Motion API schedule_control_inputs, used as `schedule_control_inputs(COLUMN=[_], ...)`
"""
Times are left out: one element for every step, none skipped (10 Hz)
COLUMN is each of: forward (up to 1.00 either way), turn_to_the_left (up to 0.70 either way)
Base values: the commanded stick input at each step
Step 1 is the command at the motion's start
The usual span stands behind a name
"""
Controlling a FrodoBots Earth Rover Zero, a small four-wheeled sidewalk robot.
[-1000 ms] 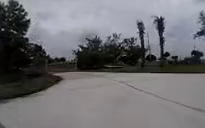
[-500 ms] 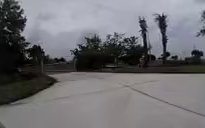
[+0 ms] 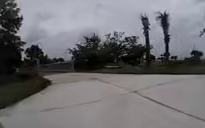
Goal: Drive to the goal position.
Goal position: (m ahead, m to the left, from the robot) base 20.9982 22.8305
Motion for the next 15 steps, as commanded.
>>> schedule_control_inputs(forward=[0.85, 0.85, 0.85, 0.85, 0.85, 0.85, 0.85, 0.85, 0.85, 0.85, 0.85, 0.85, 0.85, 0.85, 0.85], turn_to_the_left=[0.34, 0.34, 0.34, 0.06, 0.00, 0.00, 0.00, 0.00, 0.00, 0.00, 0.00, 0.00, 0.00, 0.00, 0.00])
